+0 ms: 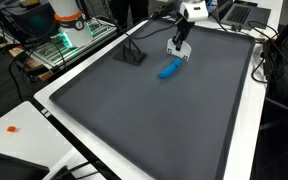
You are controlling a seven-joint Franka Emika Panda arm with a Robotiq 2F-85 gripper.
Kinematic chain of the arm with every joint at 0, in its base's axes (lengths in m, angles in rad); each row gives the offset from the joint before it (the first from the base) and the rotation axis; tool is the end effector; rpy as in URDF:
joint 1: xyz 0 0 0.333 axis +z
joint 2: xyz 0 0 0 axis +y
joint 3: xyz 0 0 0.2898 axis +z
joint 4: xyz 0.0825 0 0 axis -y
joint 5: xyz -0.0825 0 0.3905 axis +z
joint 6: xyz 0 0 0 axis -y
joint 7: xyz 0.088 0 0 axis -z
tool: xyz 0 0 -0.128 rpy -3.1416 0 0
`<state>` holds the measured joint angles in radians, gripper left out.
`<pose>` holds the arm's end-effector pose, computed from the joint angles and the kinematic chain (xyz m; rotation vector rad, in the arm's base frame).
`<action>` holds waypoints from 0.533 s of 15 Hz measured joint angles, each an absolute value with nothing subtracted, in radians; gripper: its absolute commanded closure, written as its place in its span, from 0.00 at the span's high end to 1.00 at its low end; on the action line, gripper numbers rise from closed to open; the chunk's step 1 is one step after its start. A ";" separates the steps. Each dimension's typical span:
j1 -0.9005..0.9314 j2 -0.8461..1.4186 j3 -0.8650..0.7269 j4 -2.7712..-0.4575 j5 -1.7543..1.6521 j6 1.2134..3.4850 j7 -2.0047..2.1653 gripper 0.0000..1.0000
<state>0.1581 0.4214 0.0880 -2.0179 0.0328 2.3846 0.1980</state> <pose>0.5720 0.1452 0.1873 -3.0950 -0.0262 0.1005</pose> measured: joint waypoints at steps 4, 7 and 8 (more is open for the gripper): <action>0.158 0.417 0.087 -2.017 0.033 2.384 0.198 0.01; 0.156 0.401 0.080 -2.017 0.033 2.384 0.198 0.01; 0.155 0.393 0.077 -2.016 0.033 2.384 0.199 0.01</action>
<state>0.1552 0.3930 0.0768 -2.0164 0.0327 2.3845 0.1989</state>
